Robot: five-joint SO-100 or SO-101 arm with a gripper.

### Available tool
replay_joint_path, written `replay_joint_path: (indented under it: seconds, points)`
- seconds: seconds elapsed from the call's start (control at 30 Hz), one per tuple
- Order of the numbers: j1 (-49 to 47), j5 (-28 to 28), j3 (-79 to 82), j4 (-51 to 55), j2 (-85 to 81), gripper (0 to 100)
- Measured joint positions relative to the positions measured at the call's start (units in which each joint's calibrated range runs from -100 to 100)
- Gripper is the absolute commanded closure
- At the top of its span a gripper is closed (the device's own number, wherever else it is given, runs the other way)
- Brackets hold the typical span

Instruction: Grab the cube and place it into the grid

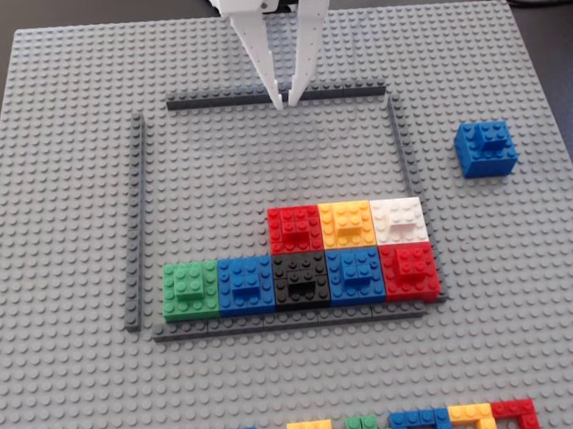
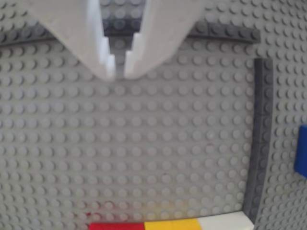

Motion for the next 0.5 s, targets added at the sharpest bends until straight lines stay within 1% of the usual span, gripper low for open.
replay_joint_path:
  seconds: [0.23, 0.5]
  points:
    - [-0.7, 1.1, 0.0, -3.3, 0.0, 100]
    - [-0.8, 0.9, 0.0, -3.9, 0.0, 100]
